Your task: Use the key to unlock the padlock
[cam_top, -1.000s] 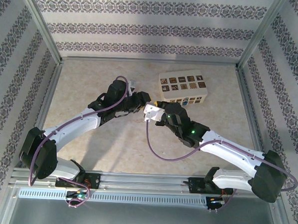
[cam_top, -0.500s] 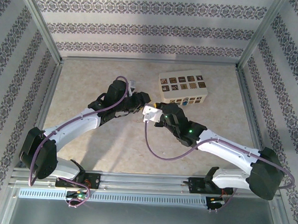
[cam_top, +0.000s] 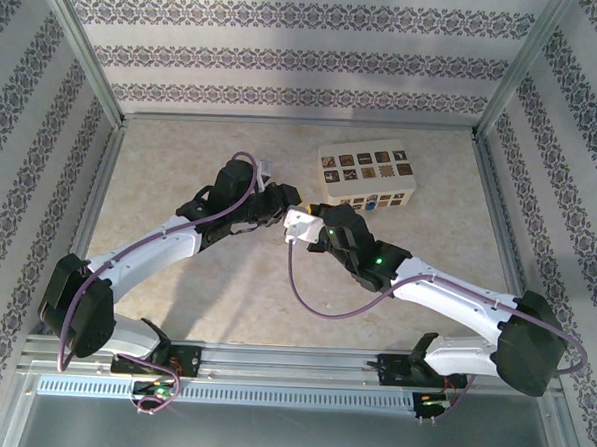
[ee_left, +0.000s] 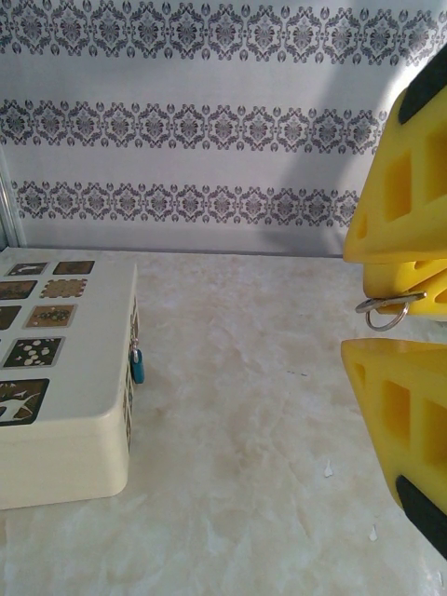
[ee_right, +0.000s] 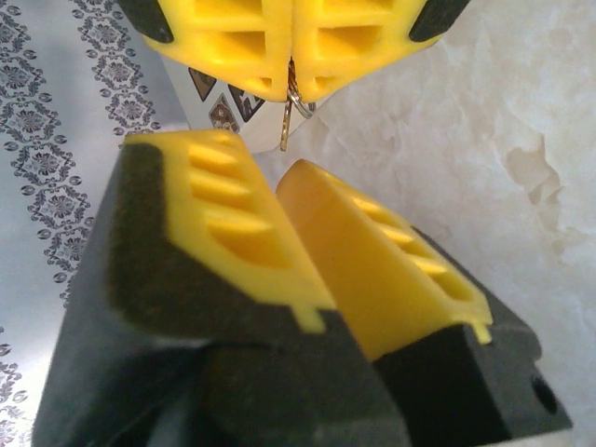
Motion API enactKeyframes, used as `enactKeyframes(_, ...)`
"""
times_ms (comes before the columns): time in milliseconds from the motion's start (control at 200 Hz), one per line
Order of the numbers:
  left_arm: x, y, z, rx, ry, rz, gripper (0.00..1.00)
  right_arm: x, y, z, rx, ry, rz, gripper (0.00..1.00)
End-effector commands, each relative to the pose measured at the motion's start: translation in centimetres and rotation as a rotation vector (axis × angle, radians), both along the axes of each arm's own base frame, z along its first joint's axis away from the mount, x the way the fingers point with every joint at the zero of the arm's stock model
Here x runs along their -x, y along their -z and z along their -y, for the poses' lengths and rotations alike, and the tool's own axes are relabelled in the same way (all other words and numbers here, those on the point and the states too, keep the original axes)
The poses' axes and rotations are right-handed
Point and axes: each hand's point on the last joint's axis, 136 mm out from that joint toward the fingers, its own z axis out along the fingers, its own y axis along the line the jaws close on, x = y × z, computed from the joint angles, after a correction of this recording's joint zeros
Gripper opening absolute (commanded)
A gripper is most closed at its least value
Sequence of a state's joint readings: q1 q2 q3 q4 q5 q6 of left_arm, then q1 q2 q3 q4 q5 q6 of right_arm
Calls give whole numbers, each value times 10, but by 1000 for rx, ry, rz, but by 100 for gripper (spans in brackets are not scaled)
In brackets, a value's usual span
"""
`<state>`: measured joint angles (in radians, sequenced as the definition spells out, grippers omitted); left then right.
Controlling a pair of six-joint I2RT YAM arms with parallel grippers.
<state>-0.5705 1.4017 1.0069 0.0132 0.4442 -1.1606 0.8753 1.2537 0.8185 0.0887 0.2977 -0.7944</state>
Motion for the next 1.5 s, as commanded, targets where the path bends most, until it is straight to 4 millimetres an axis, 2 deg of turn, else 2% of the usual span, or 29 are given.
enactKeyframes(0,5,-11,10,32,28,8,27,0,-25,-9,-90,-13,28,0)
enactKeyframes(320,5,-9,12,36,38,7,19,-2,-30,-12,-118,-19,27,0)
enactKeyframes(685,5,-7,8,12,28,15,1,1,-28,-7,-118,-7,22,0)
enactKeyframes(820,6,-10,-1,-81,46,85,0,6,-31,-1,-146,1,0,17)
enactKeyframes(905,6,-21,-11,-157,67,181,0,13,-36,6,-191,8,-33,28)
enactKeyframes(1034,9,-52,-24,-250,142,399,0,25,-45,16,-352,-2,-158,48)
enactKeyframes(1169,24,-84,-30,-316,264,641,0,35,-65,27,-648,-58,-353,65)
enactKeyframes(1274,41,-100,-28,-374,393,797,0,38,-83,36,-875,-117,-518,72)
enactKeyframes(1349,53,-103,-25,-402,489,869,0,39,-95,39,-993,-169,-634,74)
enactKeyframes(1494,71,-113,-20,-411,620,993,0,45,-111,38,-1094,-289,-817,74)
